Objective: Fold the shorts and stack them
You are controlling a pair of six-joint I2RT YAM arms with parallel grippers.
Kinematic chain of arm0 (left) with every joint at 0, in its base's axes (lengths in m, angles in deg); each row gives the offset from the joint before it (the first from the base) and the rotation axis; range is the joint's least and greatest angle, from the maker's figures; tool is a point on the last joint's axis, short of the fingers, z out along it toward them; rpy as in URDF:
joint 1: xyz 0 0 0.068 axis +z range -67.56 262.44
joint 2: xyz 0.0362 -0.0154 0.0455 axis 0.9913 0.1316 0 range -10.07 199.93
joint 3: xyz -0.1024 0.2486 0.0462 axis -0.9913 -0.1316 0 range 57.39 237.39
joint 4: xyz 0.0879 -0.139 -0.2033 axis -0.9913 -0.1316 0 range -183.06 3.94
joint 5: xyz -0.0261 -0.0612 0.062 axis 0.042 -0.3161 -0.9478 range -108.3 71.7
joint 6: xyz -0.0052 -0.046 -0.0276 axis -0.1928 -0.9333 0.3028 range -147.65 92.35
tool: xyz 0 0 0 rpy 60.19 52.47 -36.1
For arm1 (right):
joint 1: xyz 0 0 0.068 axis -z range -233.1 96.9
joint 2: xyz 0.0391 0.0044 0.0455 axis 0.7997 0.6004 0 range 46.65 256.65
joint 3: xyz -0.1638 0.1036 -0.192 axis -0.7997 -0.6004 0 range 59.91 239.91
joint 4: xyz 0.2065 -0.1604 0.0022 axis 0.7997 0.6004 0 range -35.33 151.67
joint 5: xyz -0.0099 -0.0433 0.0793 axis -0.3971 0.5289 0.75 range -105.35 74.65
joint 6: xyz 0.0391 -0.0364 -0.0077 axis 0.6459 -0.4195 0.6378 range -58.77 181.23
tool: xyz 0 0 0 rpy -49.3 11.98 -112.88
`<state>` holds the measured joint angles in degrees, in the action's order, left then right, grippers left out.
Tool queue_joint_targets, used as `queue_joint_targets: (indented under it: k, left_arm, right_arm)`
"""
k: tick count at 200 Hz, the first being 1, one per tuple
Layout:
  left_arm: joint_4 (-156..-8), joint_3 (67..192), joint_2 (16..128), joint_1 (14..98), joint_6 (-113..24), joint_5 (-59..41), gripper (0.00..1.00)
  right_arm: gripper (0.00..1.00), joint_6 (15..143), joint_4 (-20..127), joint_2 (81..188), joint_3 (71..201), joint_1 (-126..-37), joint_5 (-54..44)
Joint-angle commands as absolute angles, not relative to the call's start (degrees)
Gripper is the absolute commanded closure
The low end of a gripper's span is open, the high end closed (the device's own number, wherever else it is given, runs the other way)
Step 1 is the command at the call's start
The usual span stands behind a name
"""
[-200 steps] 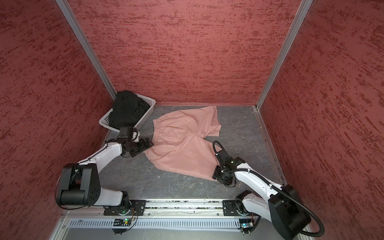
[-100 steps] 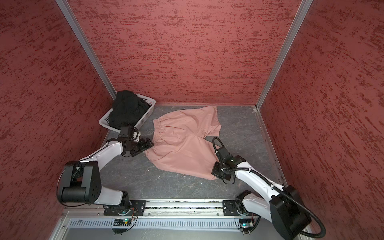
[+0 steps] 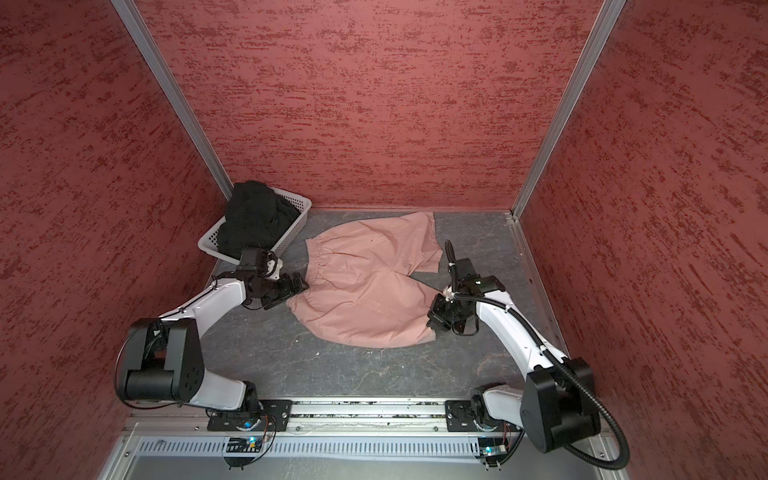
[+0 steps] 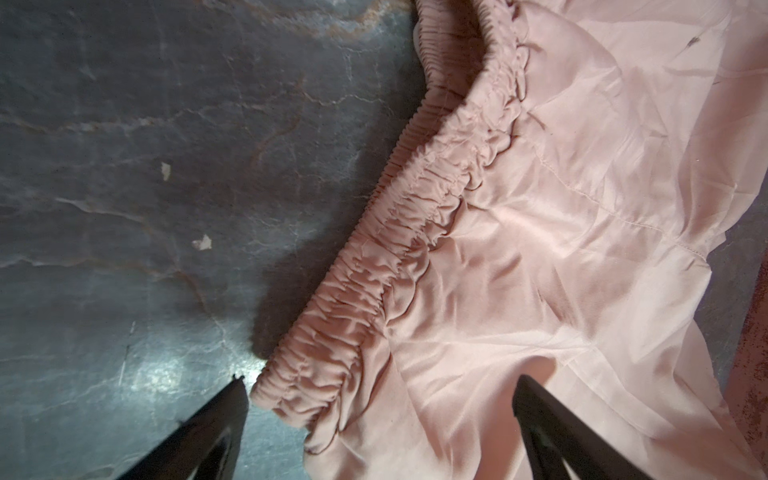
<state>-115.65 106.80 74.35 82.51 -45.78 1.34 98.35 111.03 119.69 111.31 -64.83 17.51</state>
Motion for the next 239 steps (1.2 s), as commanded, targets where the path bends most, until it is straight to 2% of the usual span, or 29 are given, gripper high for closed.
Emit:
queue_joint_targets:
  k: [1,52,71,88,111,140,176,187,205,216,225,239]
  left_arm:
    - [-115.6,107.7,75.1,83.0,-44.7,3.1,0.01]
    - [-115.1,107.8,75.3,83.2,-44.6,3.9,0.01]
    - [-115.2,109.3,76.2,83.4,-44.5,4.3,0.01]
    - [-115.7,109.9,76.2,83.3,-44.5,4.7,0.01]
    - [-116.1,109.5,75.1,83.3,-44.8,3.7,0.01]
    - [-116.1,109.3,75.9,83.3,-45.0,3.6,0.01]
    - [-116.0,109.9,79.2,83.3,-44.1,4.4,0.01]
    - [-115.6,109.7,79.3,83.1,-44.2,4.9,0.01]
    - [-115.5,109.4,78.7,82.8,-44.5,4.8,0.01]
    - [-115.4,109.3,78.0,82.6,-44.8,4.7,0.01]
    - [-115.4,109.4,77.6,82.5,-45.0,4.6,0.01]
    - [-115.7,109.7,77.3,82.4,-45.1,4.4,0.01]
  right_arm:
    - [1.00,94.9,109.6,121.4,114.4,-60.7,29.0]
    - [1.00,91.3,105.8,127.5,111.7,-55.1,34.2]
    - [1.00,93.8,102.0,129.1,114.3,-53.3,39.1]
    - [1.00,94.0,104.0,128.8,117.5,-53.8,37.5]
    - [1.00,94.5,112.1,122.0,115.9,-55.8,31.7]
    - [1.00,100.1,119.9,107.6,108.7,-56.4,29.9]
    - [1.00,98.3,123.7,105.6,101.6,-56.6,29.8]
    - [0.91,96.3,122.6,108.0,100.2,-56.6,26.9]
    - [0.87,93.6,121.1,112.3,101.2,-56.6,17.8]
    - [0.75,92.4,120.1,114.3,103.4,-56.6,12.8]
    - [0.69,91.9,118.8,115.4,105.5,-56.6,9.6]
    - [0.54,91.0,115.2,116.0,108.3,-57.9,9.8]
